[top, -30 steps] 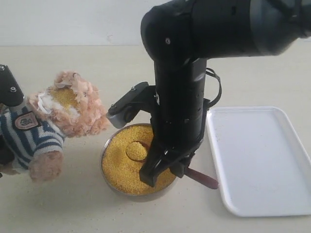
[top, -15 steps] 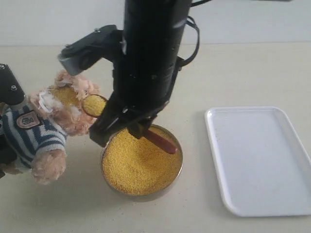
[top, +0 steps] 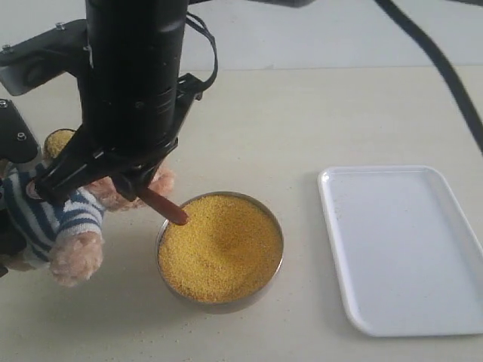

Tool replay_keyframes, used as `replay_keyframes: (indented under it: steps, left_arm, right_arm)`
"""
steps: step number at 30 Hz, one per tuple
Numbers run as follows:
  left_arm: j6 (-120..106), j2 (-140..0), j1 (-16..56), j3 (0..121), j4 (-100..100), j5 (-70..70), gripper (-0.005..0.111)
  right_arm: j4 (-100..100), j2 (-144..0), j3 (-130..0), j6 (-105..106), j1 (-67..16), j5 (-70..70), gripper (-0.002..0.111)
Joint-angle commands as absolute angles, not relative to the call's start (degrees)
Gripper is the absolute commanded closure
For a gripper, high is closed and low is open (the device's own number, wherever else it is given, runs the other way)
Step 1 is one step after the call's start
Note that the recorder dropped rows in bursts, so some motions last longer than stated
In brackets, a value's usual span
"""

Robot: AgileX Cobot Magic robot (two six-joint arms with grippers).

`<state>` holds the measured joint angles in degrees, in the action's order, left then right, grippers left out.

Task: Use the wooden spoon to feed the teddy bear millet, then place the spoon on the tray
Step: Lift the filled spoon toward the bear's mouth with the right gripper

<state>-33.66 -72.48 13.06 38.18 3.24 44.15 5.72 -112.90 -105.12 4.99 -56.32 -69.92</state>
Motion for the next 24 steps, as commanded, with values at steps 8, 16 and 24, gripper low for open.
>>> replay_keyframes:
  steps: [8,16,24]
  left_arm:
    - [-33.0,-71.8,13.4,37.9,2.4,42.8,0.103]
    - [-33.0,-71.8,13.4,37.9,2.4,42.8,0.103]
    - [-33.0,-71.8,13.4,37.9,2.4,42.4,0.103]
  right_arm:
    - [28.5,-113.8,-105.8,10.7,-46.2,-70.0,0.109]
    - [33.0,-116.2,-105.7,12.7,-46.0,-70.0,0.109]
    - [40.0,-116.5,-105.0,13.8,-42.6,-70.0,0.109]
